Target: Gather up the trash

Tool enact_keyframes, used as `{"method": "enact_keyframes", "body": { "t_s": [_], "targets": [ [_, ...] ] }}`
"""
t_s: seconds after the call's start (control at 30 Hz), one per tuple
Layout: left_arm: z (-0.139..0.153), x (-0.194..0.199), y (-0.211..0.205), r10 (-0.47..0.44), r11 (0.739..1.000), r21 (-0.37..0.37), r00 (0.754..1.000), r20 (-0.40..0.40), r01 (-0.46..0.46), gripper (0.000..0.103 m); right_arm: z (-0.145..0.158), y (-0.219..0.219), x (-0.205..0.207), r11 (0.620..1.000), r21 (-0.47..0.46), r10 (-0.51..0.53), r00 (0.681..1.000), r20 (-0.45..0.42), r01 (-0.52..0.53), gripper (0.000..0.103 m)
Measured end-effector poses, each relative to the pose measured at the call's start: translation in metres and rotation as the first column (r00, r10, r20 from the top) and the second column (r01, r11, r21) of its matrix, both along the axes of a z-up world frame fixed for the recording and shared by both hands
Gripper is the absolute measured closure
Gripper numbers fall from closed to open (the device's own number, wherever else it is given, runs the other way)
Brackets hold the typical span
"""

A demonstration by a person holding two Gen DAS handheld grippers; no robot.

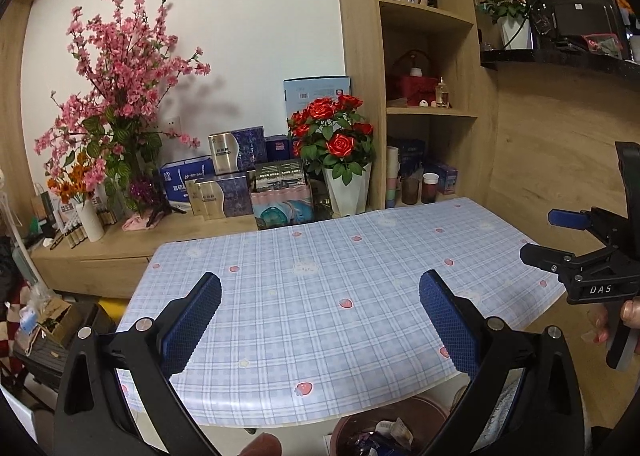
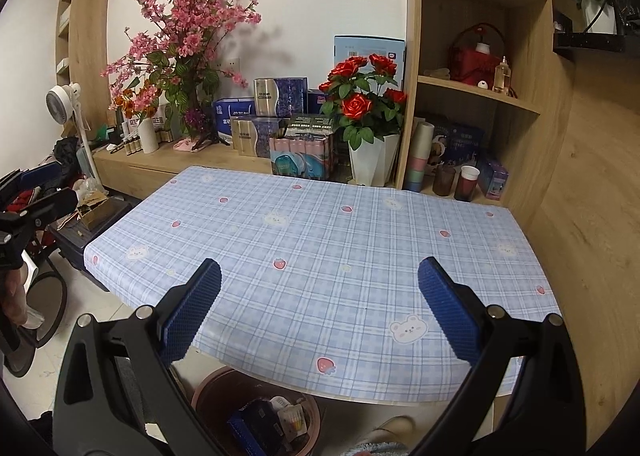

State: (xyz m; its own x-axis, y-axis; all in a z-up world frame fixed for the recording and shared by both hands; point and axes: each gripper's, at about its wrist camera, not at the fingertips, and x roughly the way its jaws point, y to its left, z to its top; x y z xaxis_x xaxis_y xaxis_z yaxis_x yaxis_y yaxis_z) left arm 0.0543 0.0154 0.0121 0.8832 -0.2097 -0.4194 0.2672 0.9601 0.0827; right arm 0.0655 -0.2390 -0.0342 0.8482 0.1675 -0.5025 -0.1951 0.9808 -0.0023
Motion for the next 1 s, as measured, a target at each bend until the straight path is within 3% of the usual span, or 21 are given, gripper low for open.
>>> {"method": "enact_keyframes", "body": {
  "t_s": [1.0],
  "targets": [
    [0.0017, -0.0066, 0.0032, 0.003, 0.999, -0.033, 1.000, 0.011, -0.003, 0.006, 0.0060, -0.0020, -0.0028, 1.000, -0.008, -0.010, 1.000, 0.011, 0.010, 0.006]
  ]
}}
